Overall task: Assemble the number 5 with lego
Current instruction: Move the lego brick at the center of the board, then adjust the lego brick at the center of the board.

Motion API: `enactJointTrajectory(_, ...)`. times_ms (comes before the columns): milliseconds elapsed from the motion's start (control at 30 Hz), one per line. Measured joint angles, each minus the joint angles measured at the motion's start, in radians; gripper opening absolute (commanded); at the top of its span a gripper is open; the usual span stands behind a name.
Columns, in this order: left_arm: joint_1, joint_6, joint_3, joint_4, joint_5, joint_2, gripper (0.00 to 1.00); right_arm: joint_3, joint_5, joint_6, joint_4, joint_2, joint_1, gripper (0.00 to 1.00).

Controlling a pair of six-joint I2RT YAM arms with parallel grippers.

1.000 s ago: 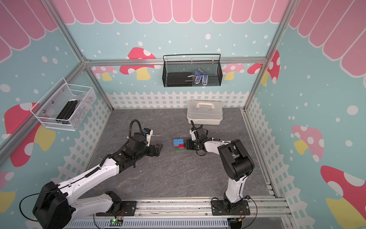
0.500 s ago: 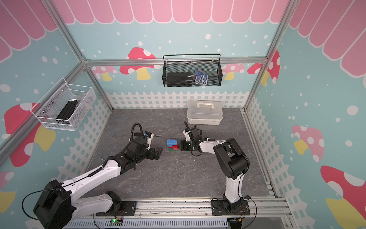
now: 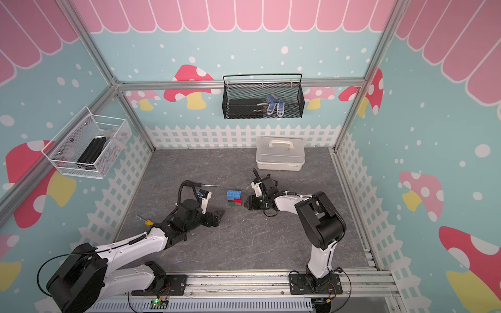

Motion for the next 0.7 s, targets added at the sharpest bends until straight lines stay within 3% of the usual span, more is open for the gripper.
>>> enactJointTrajectory(233,-0.095,0.006,-0.110,0.369,-0.072,0.164,0.99,-0.085,0.030,-0.018,-0.087,-0.109,-0.083,0.55)
enactJointTrajectory(500,-0.170,-0.028,-0.130,0.884,-0.206,0.553,0.99,-0.104,0.058,-0.052,-0.197,-0.234,-0.163,0.55)
enactJointTrajectory(700,-0.224,-0.032,-0.089,1.062,-0.325,0.680,0.99,-0.104,0.070,-0.080,-0.256,-0.277,-0.212,0.54)
